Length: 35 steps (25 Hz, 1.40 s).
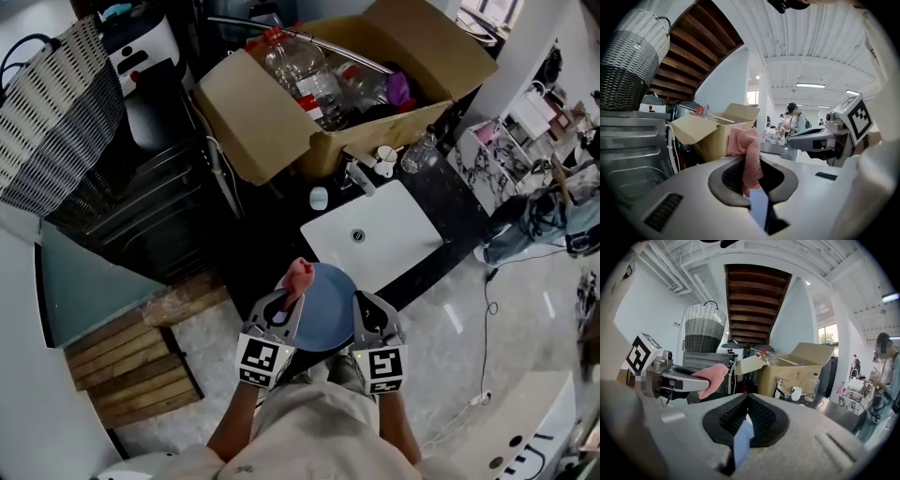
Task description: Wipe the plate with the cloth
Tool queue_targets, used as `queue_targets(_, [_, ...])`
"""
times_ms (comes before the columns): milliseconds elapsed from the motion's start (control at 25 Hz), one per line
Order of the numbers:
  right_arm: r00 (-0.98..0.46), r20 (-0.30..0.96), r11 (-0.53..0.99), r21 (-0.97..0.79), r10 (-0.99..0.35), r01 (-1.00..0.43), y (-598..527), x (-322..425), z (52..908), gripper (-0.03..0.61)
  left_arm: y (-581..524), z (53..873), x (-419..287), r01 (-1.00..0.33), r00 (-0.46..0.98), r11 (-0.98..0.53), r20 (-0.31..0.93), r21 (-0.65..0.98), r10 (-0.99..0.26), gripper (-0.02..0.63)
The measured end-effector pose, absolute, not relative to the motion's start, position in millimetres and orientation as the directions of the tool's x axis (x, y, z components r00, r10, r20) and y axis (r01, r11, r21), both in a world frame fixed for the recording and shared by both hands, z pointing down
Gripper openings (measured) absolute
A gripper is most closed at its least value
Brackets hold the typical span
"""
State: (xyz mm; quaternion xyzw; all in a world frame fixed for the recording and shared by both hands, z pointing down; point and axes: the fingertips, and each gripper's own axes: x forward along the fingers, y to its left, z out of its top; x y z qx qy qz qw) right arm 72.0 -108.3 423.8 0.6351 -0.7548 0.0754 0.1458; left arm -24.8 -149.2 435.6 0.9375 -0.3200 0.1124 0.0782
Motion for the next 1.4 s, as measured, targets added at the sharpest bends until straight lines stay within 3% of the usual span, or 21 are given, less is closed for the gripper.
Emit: queue_targets(1400, [-0.378, 0.553, 0.459, 0.010, -0.743, -0.888, -171, 98, 554, 0.009, -184, 567, 25, -0.616, 0.652, -0.786, 0.589, 0.046, -0.477, 0.032])
